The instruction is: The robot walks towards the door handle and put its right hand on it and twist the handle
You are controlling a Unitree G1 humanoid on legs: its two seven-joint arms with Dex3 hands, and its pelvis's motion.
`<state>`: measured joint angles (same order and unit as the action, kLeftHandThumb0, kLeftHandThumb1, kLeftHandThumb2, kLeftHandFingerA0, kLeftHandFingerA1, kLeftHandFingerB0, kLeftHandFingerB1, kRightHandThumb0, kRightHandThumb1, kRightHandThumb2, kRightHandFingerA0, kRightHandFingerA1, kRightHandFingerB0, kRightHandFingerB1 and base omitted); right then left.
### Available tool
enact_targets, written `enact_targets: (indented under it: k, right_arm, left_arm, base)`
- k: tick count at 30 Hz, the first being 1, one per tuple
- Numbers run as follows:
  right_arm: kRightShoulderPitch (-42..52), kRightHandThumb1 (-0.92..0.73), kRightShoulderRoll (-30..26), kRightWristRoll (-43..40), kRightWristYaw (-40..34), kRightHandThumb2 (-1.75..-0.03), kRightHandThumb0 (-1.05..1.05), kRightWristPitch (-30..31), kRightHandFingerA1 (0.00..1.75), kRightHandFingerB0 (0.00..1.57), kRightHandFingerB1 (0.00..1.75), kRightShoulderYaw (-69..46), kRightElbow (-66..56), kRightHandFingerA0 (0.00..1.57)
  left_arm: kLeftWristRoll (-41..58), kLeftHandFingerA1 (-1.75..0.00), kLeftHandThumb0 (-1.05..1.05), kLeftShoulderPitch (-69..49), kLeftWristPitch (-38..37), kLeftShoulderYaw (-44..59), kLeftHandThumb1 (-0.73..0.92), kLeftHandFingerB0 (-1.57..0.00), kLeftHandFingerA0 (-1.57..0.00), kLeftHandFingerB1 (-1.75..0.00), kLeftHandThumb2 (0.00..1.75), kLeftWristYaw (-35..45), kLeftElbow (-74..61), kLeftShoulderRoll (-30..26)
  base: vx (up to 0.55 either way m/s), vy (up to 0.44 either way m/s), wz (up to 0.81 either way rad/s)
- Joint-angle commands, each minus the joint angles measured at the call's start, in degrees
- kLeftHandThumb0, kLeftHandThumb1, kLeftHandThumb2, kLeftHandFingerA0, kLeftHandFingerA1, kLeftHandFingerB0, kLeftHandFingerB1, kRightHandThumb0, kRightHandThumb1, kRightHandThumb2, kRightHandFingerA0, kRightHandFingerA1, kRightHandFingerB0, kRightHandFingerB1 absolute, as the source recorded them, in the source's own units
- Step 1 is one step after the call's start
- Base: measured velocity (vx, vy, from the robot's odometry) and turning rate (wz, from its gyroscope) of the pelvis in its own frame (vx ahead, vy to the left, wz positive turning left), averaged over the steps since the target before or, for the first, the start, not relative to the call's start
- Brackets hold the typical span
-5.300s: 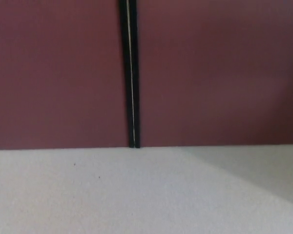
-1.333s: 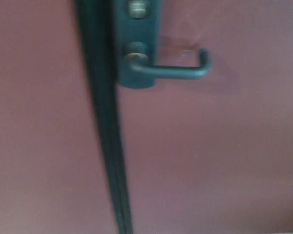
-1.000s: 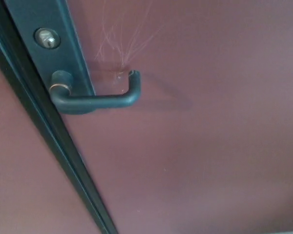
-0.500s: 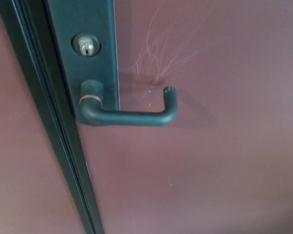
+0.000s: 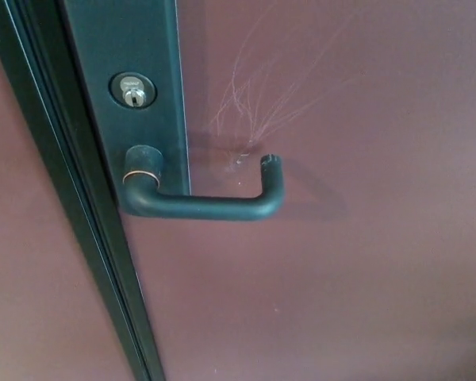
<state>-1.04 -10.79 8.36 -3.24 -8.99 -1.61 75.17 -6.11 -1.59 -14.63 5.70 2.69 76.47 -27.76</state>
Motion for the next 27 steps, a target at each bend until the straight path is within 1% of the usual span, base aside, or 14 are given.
enact_targets:
  k: [1, 4, 6, 8, 12, 13, 14, 15, 16, 18, 19, 20, 24, 27]
  right_arm:
    - [1.2, -0.70, 0.0, -0.9, 0.0, -0.60, -0.15, -0.6, 0.54, 0.47, 0.42, -0.9, 0.0, 0.67]
    - [1.3, -0.70, 0.0, -0.8, 0.1, -0.60, -0.15, -0.7, 0.54, 0.47, 0.42, -1.2, -0.1, 0.67]
    - [0.6, -0.71, 0.1, -6.1, 0.3, -0.60, -0.12, -3.4, 0.57, 0.47, 0.44, -6.7, -1.9, 0.67]
    - [1.3, -0.72, 0.4, -9.7, 1.4, -0.60, -0.11, -5.9, 0.56, 0.49, 0.46, -11.5, -5.3, 0.59]
    - [1.6, -0.72, 0.6, -8.9, 1.9, -0.60, -0.11, -5.9, 0.56, 0.49, 0.46, -13.2, -6.2, 0.59]
    - [4.4, -0.71, 1.4, -13.0, 2.9, -0.60, -0.14, -6.5, 0.56, 0.47, 0.46, -16.4, -13.6, 0.53]
    - [8.6, -0.71, 2.7, -19.2, 4.3, -0.60, -0.14, -7.3, 0.56, 0.47, 0.46, -21.1, -24.7, 0.53]
    - [12.0, -0.70, 3.8, -19.5, 3.6, -0.60, -0.15, -6.5, 0.56, 0.47, 0.47, -21.0, -33.9, 0.53]
    - [13.8, -0.70, 3.8, -19.5, 4.2, -0.60, -0.15, -6.2, 0.56, 0.47, 0.47, -20.9, -37.7, 0.53]
    - [14.6, -0.70, 4.2, -19.3, 4.3, -0.60, -0.15, -5.1, 0.56, 0.47, 0.47, -21.1, -39.8, 0.53]
    - [17.1, -0.69, 3.8, -19.0, 6.0, -0.60, -0.15, -4.2, 0.61, 0.45, 0.47, -20.4, -44.1, 0.55]
    - [20.1, -0.69, 3.1, -18.8, 8.2, -0.60, -0.15, -3.5, 0.61, 0.45, 0.47, -19.4, -48.8, 0.55]
    - [19.2, -0.70, 3.7, -17.6, 8.8, -0.60, -0.16, -4.6, 0.62, 0.45, 0.47, -19.3, -44.7, 0.56]
    - [22.1, -0.70, 4.4, -17.3, 9.1, -0.60, -0.15, -3.8, 0.62, 0.45, 0.47, -18.9, -47.3, 0.56]
  left_arm:
    - [-0.7, -1.14, -0.45, -0.6, 0.3, -0.4, 0.22, -0.56, -0.75, -1.00, 1.05, 0.2, -0.1, -0.2]
    - [-0.8, -1.14, -0.45, -0.7, 0.2, -0.5, 0.22, -0.56, -0.75, -1.00, 1.05, 0.2, -0.1, -0.3]
    - [-0.5, -1.15, -0.47, -0.7, -0.4, -0.3, 0.23, -0.56, -0.74, -1.00, 1.05, 0.3, -0.3, -0.4]
    - [-0.9, -1.14, -0.47, 0.2, 0.1, -0.8, 0.23, -0.56, -0.72, -0.99, 1.04, 0.2, -0.1, -0.6]
    - [-0.9, -1.14, -0.47, 0.3, 0.1, -0.9, 0.23, -0.56, -0.72, -0.99, 1.04, 0.1, -0.1, -0.5]
    - [-0.8, -0.99, -0.49, 0.6, 0.2, -0.9, 0.24, -0.61, -0.76, -0.87, 1.01, 0.3, 0.0, -0.7]
    - [-0.8, -0.99, -0.49, 1.2, 0.4, -0.8, 0.24, -0.61, -0.76, -0.87, 1.01, 0.6, 0.0, -0.9]
    - [-0.5, -1.15, -0.47, 1.8, 0.8, -0.5, 0.22, -0.55, -0.70, -0.99, 1.05, 0.6, 0.1, -0.9]
    - [-0.2, -1.00, -0.48, 2.0, 1.0, -0.2, 0.24, -0.61, -0.76, -0.87, 1.02, 0.6, 0.1, -0.8]
    - [-0.2, -1.00, -0.48, 2.0, 1.0, -0.2, 0.24, -0.61, -0.76, -0.87, 1.02, 0.6, 0.2, -0.8]
    - [-0.2, -1.17, -0.45, 2.0, 1.0, -0.2, 0.21, -0.55, -0.70, -1.00, 1.08, 0.5, 0.1, -0.8]
    - [-0.2, -1.17, -0.45, 1.9, 1.0, -0.2, 0.21, -0.55, -0.70, -1.00, 1.08, 0.4, 0.1, -0.7]
    - [-0.6, -1.16, -0.47, 1.7, 0.4, -0.5, 0.22, -0.54, -0.74, -1.00, 1.06, 0.0, 0.1, -0.7]
    - [-0.7, -1.15, -0.47, 0.7, 0.0, -0.6, 0.22, -0.54, -0.74, -1.00, 1.06, 0.2, 0.1, -0.7]
  base:
    - [0.00, 0.000, 0.00]
    - [0.01, -0.024, -0.22]
    - [-0.01, -0.013, 0.11]
    - [-0.01, -0.006, -0.12]
    - [-0.04, 0.103, -0.05]
    - [0.03, 0.208, -0.08]
    - [0.03, 0.251, -0.04]
    - [0.04, 0.324, -0.10]
    - [0.09, 0.604, -0.12]
    - [0.09, 0.575, -0.07]
    - [0.04, 0.310, -0.30]
    - [0.09, 0.214, 0.05]
    - [-0.01, 0.121, -0.02]
    - [0.00, 0.015, 0.02]
